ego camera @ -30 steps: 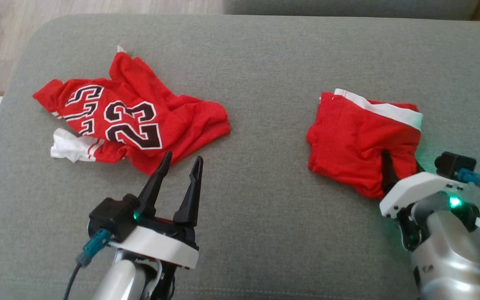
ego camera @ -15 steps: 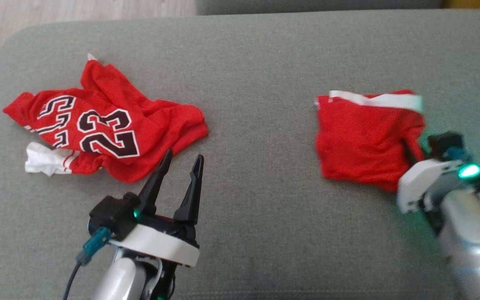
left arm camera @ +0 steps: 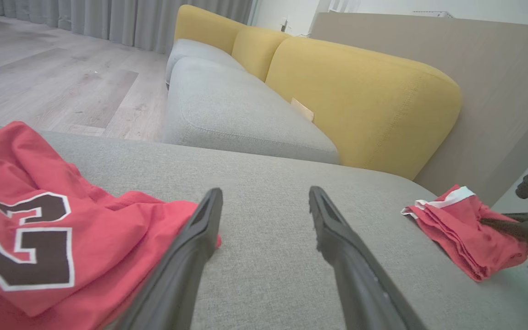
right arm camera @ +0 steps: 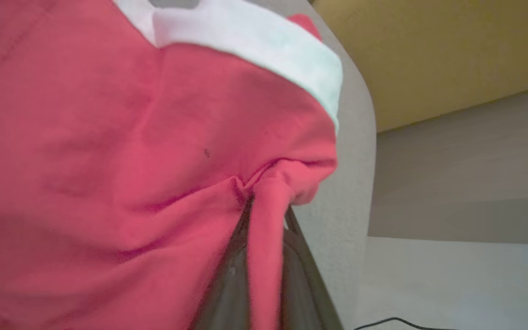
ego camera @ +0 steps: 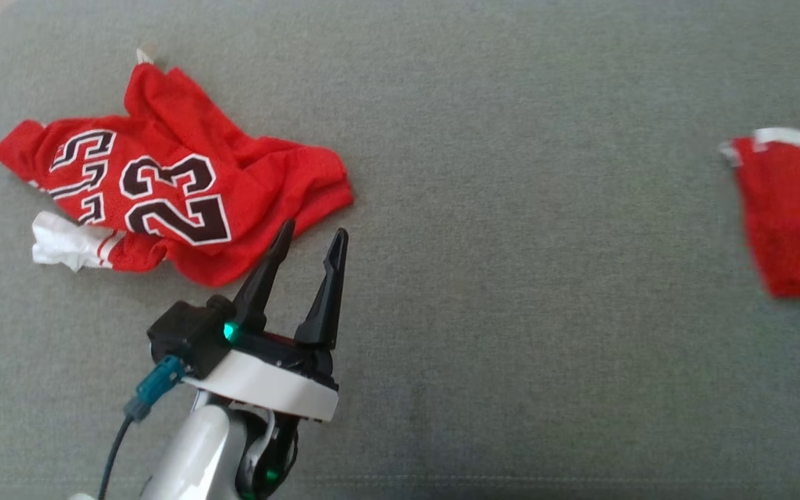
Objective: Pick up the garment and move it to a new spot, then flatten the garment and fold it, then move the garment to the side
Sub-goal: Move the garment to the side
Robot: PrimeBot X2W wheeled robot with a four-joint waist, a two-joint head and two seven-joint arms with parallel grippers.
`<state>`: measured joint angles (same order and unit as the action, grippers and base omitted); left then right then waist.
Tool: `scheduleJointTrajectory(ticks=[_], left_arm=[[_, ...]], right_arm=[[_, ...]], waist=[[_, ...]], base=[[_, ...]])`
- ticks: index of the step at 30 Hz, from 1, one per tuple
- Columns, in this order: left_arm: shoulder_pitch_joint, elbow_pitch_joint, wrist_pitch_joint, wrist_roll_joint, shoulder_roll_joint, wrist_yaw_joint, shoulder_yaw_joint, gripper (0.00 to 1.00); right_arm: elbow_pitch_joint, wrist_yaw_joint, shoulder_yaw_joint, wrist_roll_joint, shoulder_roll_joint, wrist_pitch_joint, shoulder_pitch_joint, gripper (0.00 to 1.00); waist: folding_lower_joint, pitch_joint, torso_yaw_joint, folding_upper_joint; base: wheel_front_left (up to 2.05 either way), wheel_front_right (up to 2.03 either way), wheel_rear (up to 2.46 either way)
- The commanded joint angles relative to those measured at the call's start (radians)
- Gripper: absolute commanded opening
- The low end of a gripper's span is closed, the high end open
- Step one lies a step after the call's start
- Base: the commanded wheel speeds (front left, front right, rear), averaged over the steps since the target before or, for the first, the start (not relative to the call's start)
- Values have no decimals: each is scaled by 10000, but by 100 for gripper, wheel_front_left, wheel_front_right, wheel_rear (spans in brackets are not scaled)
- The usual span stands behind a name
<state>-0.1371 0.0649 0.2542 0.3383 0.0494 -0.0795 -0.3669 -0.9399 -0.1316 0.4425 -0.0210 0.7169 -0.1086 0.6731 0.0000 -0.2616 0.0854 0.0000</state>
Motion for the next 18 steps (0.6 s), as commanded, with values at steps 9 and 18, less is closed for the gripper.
scheduleJointTrajectory(ticks=[9,18], left_arm=[[-583,-412,76,82,8,-42,374,100],[-599,-276,76,24,8,-46,485,100]], right_arm=[[-41,9,-640,-776,1264,-625,401,0],[241,9,-2239,-517,691,-367,270,100]], waist=[[0,-437,225,0],[0,-326,56,0]], base=[[0,0,0],[0,0,0]])
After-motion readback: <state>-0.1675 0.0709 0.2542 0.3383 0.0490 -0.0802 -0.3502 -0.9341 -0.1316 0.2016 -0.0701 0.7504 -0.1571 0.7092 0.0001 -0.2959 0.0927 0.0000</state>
